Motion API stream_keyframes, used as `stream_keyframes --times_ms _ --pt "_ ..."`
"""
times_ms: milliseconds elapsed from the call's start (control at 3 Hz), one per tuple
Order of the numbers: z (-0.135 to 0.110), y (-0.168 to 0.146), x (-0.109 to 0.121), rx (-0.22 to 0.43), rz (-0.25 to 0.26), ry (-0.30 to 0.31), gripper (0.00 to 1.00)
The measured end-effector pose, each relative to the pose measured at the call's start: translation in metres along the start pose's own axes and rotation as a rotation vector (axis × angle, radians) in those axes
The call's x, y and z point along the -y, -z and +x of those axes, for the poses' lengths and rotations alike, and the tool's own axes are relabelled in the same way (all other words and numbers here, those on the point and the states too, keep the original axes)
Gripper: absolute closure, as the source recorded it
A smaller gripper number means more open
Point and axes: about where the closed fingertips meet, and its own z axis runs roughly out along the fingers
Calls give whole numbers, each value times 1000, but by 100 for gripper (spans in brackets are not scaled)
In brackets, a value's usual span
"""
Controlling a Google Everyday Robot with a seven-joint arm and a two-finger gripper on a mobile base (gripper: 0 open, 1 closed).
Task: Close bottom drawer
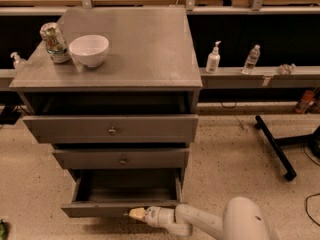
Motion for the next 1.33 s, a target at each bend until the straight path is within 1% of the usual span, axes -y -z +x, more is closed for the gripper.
stream_keyframes --times_ms 333,667,1000,1333 --pt "-6 1 -2 11 1 -1 100" --pt "-23 3 -7 38 5 -4 100" --pt "-23 3 -7 38 5 -4 100" --pt "-44 2 -7 68 9 -17 100"
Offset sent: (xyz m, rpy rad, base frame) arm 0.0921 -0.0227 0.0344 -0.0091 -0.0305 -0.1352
